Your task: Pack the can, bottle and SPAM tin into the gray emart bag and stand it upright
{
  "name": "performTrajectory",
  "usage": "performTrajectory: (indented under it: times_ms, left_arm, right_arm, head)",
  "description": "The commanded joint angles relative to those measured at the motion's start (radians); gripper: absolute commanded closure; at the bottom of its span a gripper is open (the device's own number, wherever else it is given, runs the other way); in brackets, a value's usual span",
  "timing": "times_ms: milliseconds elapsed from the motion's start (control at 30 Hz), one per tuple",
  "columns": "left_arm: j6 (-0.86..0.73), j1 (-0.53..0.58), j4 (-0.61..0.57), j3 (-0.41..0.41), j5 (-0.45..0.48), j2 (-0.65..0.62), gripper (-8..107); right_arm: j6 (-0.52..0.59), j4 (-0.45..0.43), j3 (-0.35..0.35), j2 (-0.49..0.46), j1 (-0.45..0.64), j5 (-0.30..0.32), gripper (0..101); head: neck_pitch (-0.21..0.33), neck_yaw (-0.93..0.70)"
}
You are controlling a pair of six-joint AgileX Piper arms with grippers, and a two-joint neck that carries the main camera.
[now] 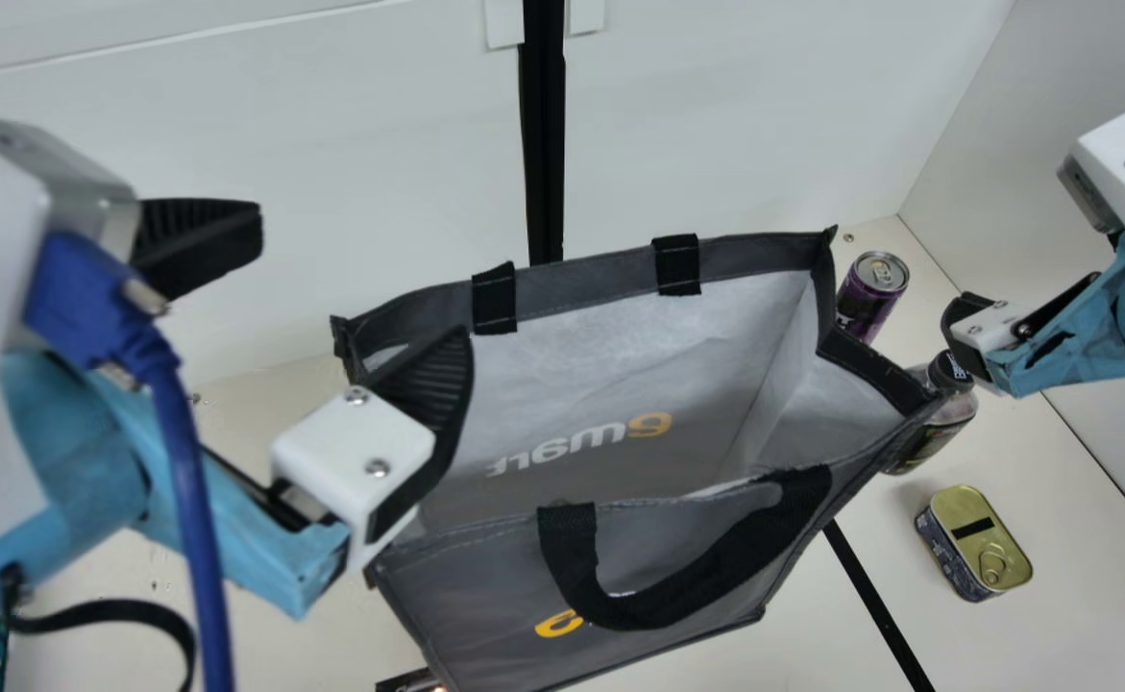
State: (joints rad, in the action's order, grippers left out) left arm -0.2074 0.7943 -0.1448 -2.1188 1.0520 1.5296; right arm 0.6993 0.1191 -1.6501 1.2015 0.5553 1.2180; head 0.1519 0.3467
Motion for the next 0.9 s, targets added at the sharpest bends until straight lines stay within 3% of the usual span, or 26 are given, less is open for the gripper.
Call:
performTrajectory:
  times_ms: [0, 867]
  left_arm:
    - [-0.007, 0.01, 0.001, -0.008, -0.001, 0.01, 9]
    - [-0.126, 0.038, -0.059, -0.142, -0.003, 0.202, 9]
  right_arm:
    - [0.0, 0.0, 0.0, 0.0, 0.0, 0.0, 6]
    - [0.0, 0.0, 0.0, 0.0, 0.0, 0.0, 6]
  head:
    - [0.023, 0.002]
    - [0.023, 0.002]
